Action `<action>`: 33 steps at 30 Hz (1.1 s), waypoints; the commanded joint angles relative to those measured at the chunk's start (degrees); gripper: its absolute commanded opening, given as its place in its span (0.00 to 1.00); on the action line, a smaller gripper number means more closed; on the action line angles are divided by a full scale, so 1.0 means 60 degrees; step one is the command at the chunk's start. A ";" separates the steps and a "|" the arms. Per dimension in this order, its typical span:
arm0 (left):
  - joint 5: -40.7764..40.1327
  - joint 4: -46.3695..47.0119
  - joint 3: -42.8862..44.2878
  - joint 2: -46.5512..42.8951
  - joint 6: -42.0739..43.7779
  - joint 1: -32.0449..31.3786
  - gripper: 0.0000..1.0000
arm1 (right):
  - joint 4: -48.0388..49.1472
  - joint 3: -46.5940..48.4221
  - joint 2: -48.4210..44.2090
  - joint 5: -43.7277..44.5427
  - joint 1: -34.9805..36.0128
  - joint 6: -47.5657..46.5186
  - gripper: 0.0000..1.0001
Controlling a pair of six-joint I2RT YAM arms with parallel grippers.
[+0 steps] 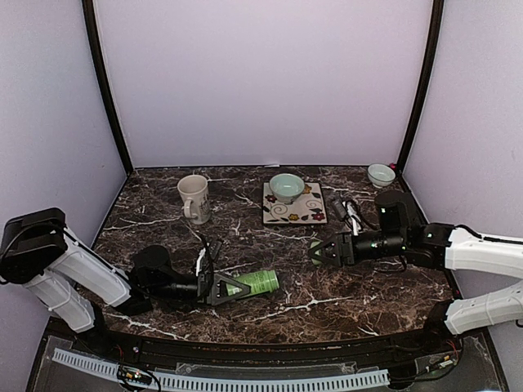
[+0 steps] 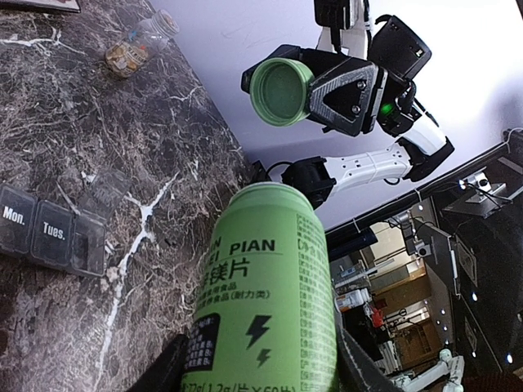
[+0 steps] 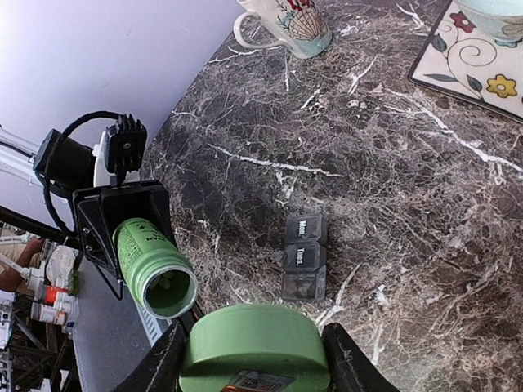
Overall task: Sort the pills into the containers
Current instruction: Pour the pill into the compartment of the pill container.
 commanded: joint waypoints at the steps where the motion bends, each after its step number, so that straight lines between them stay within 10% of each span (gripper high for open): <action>1: -0.0123 0.1311 -0.0098 0.0326 -0.0037 -0.0074 0.00 | 0.0894 -0.0256 0.0142 -0.0137 -0.0044 0.0290 0.39; 33: -0.0757 0.2963 -0.0108 0.2737 -0.0063 -0.0090 0.00 | 0.1950 -0.0889 0.0988 -0.0133 -0.0039 0.0596 0.38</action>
